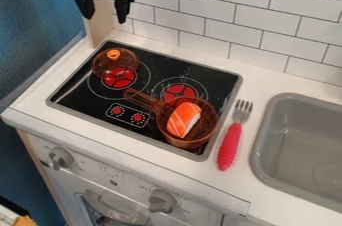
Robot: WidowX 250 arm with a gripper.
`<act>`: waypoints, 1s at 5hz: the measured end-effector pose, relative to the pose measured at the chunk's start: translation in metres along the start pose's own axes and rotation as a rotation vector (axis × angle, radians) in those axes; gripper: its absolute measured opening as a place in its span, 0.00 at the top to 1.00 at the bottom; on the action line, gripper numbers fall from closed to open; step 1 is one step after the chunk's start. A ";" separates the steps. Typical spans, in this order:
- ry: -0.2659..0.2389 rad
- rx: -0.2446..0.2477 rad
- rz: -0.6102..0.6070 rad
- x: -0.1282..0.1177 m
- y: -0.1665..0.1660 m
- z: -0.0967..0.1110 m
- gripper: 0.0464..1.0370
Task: Move the salmon on the upper right of the stove
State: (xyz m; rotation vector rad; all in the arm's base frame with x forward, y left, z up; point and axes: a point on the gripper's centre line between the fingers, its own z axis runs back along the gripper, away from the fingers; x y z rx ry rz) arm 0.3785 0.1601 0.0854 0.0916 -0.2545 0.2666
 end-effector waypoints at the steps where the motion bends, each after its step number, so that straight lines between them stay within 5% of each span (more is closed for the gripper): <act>1: 0.041 -0.007 0.000 -0.007 -0.002 -0.015 0.04; 2: 0.089 -0.003 -0.012 -0.025 -0.003 -0.027 0.04; 3: 0.062 0.007 -0.038 -0.031 -0.008 -0.017 0.04; 5: 0.048 -0.053 -0.210 -0.065 -0.061 -0.002 0.04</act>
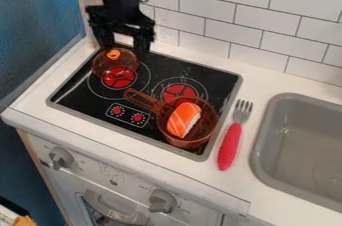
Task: Move the salmon on the upper right of the stove
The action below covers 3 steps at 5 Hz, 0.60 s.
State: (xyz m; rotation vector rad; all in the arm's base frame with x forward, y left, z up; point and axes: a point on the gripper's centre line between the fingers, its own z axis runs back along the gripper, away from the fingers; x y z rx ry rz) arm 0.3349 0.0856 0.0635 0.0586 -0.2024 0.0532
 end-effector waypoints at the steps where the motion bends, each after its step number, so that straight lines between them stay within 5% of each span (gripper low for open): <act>1: 0.012 -0.046 -0.126 -0.019 -0.044 -0.005 0.04; 3: 0.034 -0.058 -0.257 -0.032 -0.087 -0.011 0.04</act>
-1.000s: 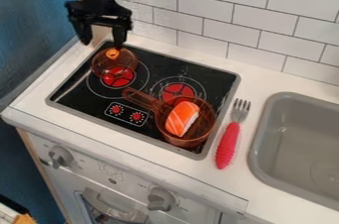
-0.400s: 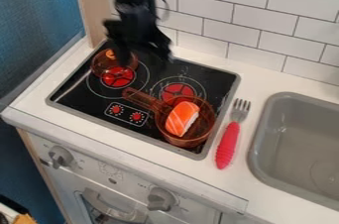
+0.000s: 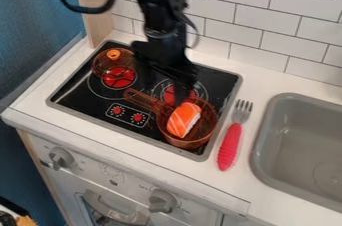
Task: Move the salmon on the upper right of the stove
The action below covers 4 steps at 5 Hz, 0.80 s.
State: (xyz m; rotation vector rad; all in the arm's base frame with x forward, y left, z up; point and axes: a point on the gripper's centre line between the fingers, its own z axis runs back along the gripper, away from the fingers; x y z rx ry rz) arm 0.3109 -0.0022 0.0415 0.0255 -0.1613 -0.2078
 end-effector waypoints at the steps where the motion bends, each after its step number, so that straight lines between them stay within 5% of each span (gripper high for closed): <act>1: 0.036 -0.014 -0.019 -0.001 -0.006 -0.013 0.04; 4: 0.101 -0.011 -0.081 0.001 -0.020 -0.041 0.04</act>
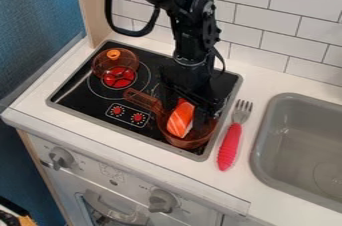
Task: Move the salmon on the upper right of the stove
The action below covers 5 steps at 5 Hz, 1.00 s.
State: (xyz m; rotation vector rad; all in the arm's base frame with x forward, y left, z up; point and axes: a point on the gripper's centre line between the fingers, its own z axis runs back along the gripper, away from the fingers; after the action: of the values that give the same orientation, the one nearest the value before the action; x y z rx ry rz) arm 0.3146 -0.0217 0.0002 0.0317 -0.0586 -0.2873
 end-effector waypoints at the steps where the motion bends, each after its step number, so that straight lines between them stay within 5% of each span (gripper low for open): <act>1: 0.006 -0.002 0.001 0.000 0.000 -0.005 0.07; 2: 0.009 0.009 0.007 0.001 0.000 -0.008 0.34; 3: -0.009 0.061 0.011 0.000 -0.001 -0.008 0.46; 5: -0.025 0.074 0.023 -0.002 0.001 0.007 0.46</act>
State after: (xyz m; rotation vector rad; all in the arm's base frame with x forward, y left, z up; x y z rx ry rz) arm 0.3121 -0.0199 0.0072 0.1006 -0.0943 -0.2620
